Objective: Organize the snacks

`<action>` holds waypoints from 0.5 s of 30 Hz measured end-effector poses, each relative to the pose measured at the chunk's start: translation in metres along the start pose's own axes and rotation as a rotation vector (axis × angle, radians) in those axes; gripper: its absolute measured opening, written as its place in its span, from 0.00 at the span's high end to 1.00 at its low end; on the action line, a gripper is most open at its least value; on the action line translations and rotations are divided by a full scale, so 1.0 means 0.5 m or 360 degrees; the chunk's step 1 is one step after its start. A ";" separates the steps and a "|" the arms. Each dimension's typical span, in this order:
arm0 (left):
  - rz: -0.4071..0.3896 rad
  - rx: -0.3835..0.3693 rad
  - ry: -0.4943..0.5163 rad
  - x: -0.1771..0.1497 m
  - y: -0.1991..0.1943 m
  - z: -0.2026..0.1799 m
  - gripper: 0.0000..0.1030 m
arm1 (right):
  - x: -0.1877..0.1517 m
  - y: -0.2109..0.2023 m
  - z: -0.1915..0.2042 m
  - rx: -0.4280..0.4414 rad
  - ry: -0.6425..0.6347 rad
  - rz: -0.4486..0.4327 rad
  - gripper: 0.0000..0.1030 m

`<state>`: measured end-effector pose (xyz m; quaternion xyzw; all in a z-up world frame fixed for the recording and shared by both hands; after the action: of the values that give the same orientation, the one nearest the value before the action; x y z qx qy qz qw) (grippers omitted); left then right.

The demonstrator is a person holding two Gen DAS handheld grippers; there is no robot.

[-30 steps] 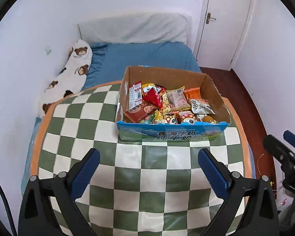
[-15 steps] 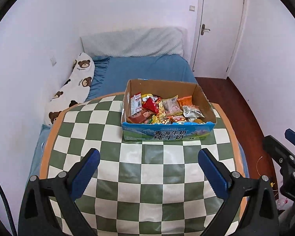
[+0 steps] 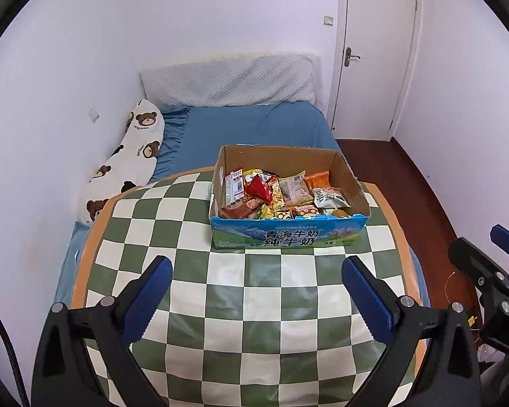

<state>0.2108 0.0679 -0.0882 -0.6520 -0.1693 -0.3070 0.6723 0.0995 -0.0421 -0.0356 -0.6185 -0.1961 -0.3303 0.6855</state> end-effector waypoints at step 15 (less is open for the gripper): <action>0.0094 0.0058 0.0001 0.056 0.142 0.009 0.01 | 0.061 0.128 -0.015 -0.0060 0.0066 0.0000 0.00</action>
<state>0.2774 0.0643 -0.1251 -0.6442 -0.1554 -0.2841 0.6929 0.1645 -0.0548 -0.0622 -0.6244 -0.1755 -0.3467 0.6776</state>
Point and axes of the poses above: each gripper's, at about its wrist camera, not at the fingertips, and y roughly the way its jaws point, z to its left, x to its top, the point moved 9 cm from there along y, roughly the way its jaws point, and after that the axes turned 10 degrees about y, right-handed, at the moved point
